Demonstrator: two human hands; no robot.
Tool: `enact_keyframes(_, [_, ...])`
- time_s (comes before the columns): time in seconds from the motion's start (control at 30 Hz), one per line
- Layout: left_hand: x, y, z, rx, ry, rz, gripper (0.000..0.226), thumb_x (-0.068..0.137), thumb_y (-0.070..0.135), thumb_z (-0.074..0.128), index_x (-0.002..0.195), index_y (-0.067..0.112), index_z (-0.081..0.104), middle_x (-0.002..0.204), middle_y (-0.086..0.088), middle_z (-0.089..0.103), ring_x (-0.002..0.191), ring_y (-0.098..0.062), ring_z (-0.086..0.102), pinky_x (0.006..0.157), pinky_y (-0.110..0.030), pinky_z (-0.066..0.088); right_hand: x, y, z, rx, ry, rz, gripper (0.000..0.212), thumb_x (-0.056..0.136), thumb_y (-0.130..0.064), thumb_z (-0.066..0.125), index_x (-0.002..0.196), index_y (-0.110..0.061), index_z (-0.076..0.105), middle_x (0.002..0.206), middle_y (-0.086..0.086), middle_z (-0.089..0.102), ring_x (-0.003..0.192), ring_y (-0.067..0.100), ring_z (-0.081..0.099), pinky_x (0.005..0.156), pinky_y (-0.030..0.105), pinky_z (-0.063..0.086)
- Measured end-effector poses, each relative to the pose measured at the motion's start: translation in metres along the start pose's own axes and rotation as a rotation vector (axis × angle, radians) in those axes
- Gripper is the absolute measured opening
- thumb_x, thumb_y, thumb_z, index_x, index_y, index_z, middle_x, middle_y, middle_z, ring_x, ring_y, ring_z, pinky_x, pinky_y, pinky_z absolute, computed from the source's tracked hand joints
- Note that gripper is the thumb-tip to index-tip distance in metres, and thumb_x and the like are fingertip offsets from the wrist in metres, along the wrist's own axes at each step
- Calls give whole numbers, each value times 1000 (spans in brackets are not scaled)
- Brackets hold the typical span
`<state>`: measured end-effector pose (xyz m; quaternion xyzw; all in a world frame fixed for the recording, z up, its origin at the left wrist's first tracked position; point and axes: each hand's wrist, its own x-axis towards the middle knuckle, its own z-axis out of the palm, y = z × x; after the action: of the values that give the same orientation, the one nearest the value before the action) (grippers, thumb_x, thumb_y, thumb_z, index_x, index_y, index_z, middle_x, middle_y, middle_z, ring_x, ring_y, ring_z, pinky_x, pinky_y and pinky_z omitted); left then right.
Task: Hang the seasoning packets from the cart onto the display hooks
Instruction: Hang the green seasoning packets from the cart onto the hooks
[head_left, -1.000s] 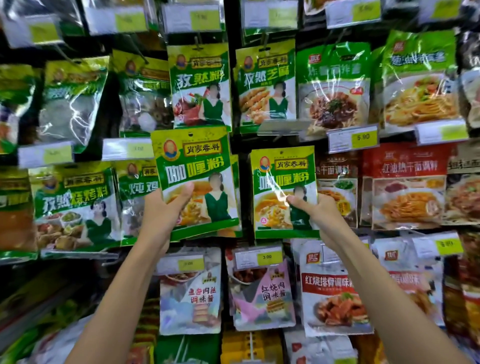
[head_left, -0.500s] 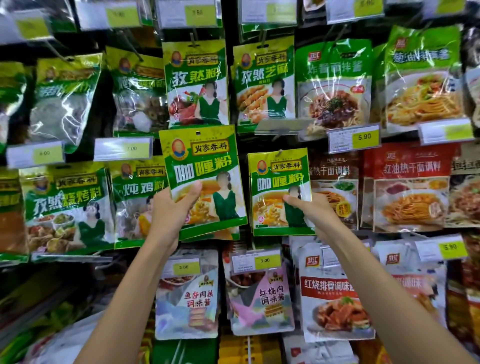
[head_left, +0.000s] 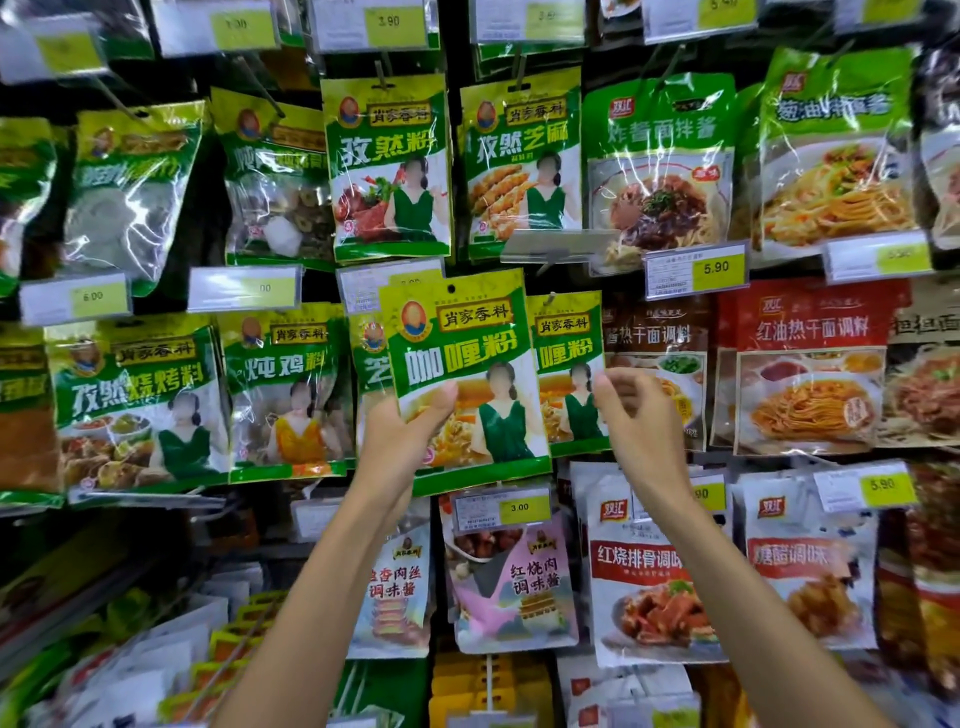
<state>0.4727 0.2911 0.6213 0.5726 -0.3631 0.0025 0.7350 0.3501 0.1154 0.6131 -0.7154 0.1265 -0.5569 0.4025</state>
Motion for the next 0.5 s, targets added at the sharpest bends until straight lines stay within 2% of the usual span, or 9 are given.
enact_keyframes(0.1, [-7, -2, 19, -3, -65, -42, 40, 71, 46, 72, 90, 11, 70, 92, -12, 73, 97, -31, 67, 97, -50, 48, 0, -15, 11, 245, -261, 133, 27, 93, -43, 55, 97, -19, 66, 100, 5, 66, 93, 12, 64, 84, 29, 51])
enact_keyframes(0.17, [-11, 0, 31, -4, -82, -47, 29, 79, 39, 71, 87, 12, 73, 95, -17, 73, 97, -33, 67, 96, -53, 48, 0, -20, 16, 298, -327, 198, 44, 89, -45, 62, 100, -3, 66, 96, 13, 64, 90, 18, 64, 85, 36, 50])
enact_keyframes(0.23, [-12, 0, 38, 25, -91, -39, 42, 83, 39, 69, 94, -2, 68, 94, -24, 69, 90, -36, 66, 95, -52, 48, 0, -19, 17, 334, -331, 229, 55, 87, -41, 66, 106, 9, 60, 90, 16, 64, 86, 24, 64, 84, 42, 53])
enact_keyframes(0.27, [-11, 0, 40, 63, -88, -27, 49, 83, 41, 67, 91, -6, 64, 88, -25, 66, 83, -34, 65, 91, -45, 51, 0, -18, 16, 360, -321, 230, 49, 87, -38, 67, 105, 8, 62, 90, 17, 69, 85, 23, 68, 81, 41, 55])
enact_keyframes(0.3, [-9, 2, 40, 136, -72, 7, 48, 85, 44, 64, 83, -3, 60, 78, -19, 62, 75, -28, 62, 82, -30, 53, 0, -16, 14, 385, -318, 233, 45, 88, -34, 66, 105, 7, 64, 94, 18, 72, 84, 23, 70, 79, 37, 57])
enact_keyframes(0.33, [-6, 5, 38, 249, -33, 82, 43, 88, 45, 61, 75, 5, 56, 69, -9, 57, 66, -22, 57, 68, -16, 49, 1, -14, 12, 404, -317, 246, 43, 88, -32, 65, 106, 7, 64, 99, 19, 72, 86, 24, 71, 80, 36, 57])
enact_keyframes(0.37, [-2, 9, 34, 385, 44, 198, 35, 92, 42, 57, 76, 11, 56, 68, 0, 54, 62, -15, 53, 60, -12, 44, 2, -11, 9, 410, -315, 259, 43, 89, -31, 65, 106, 8, 63, 102, 21, 71, 91, 27, 71, 83, 39, 56])
enact_keyframes(0.43, [12, 23, 23, 612, 265, 472, 23, 97, 30, 51, 91, 10, 62, 80, 2, 60, 73, -12, 54, 68, -20, 46, 6, -4, 3, 407, -303, 278, 38, 90, -29, 63, 103, 6, 64, 101, 19, 72, 94, 30, 69, 87, 42, 54])
enact_keyframes(0.5, [33, 38, 13, 836, 474, 727, 23, 98, 22, 47, 103, 5, 61, 96, -10, 60, 88, -19, 52, 78, -27, 42, 8, 2, -2, 391, -287, 279, 30, 91, -28, 62, 99, 2, 66, 95, 12, 74, 90, 26, 70, 82, 37, 56])
